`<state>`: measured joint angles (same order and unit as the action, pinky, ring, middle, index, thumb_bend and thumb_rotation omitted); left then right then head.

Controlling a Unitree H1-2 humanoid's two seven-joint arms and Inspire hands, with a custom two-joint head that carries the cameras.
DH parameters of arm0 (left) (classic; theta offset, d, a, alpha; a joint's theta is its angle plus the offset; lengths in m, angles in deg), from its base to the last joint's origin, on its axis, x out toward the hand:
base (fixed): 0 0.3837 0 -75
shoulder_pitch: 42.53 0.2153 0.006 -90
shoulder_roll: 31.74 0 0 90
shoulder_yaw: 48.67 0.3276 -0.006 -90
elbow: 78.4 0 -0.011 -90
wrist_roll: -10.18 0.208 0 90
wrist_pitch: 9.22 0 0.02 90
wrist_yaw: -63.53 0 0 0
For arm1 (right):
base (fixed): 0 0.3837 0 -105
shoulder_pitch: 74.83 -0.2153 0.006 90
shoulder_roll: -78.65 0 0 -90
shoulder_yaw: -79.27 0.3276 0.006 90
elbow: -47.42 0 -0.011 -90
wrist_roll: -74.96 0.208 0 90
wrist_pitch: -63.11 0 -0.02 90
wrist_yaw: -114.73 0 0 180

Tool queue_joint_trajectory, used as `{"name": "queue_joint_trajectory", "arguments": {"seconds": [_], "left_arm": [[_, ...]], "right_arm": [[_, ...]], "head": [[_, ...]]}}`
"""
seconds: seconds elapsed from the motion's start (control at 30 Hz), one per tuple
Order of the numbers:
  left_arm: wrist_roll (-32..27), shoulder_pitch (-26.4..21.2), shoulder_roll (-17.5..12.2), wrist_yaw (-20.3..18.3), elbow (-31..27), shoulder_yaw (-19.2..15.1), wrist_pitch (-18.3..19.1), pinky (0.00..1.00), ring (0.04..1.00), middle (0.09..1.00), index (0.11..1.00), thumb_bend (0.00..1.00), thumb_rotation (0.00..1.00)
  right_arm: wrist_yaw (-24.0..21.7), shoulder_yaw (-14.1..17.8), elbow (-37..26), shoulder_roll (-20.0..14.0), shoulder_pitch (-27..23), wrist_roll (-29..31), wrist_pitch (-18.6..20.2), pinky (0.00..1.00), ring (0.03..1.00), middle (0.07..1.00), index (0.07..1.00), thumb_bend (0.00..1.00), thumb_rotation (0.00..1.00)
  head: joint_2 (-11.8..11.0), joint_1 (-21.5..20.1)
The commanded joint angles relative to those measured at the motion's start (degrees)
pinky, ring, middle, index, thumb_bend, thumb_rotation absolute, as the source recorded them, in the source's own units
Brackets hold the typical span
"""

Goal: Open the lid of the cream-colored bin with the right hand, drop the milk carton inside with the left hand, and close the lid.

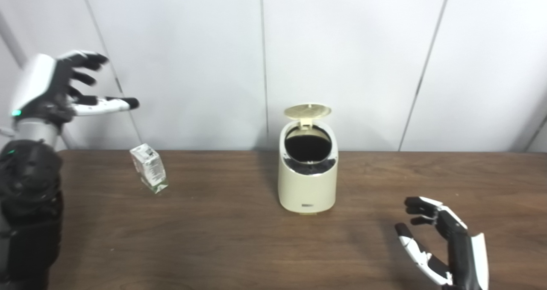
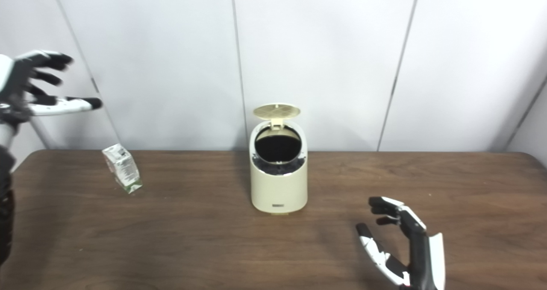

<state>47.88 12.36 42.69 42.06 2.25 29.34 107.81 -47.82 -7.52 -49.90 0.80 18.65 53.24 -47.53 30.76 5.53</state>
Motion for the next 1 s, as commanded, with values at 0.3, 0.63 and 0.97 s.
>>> {"name": "queue_joint_trajectory", "arguments": {"seconds": [0.3, 0.63, 0.97], "left_arm": [[0.33, 0.0, 0.55, 5.94, 5.73, -0.63, -0.36, 0.57, 0.797, 0.881, 0.903, 1.0, 0.43], [1.76, 5.3, 5.59, 5.23, 4.64, -1.94, -0.14, 0.69, 0.896, 0.94, 0.933, 0.99, 0.46], [5.98, 7.35, 7.74, 7.76, 5.38, -1.71, -0.14, 0.63, 0.84, 0.916, 0.901, 1.0, 0.49]], "right_arm": [[-0.46, 1.91, 2.28, -3.3, 1.26, -0.17, -2.68, 0.53, 0.63, 0.651, 0.627, 0.24, 0.25], [-2.17, 3.65, 5.44, -6.77, 0.59, 4.89, -4.12, 0.54, 0.635, 0.664, 0.637, 0.24, 0.3], [-3.65, 4.19, 7.94, -10.06, 0.4, 8.95, -5.23, 0.51, 0.627, 0.658, 0.619, 0.27, 0.39]], "head": [[-0.9, 2.75], [-2.58, 11.54], [-3.93, 20.07]]}}
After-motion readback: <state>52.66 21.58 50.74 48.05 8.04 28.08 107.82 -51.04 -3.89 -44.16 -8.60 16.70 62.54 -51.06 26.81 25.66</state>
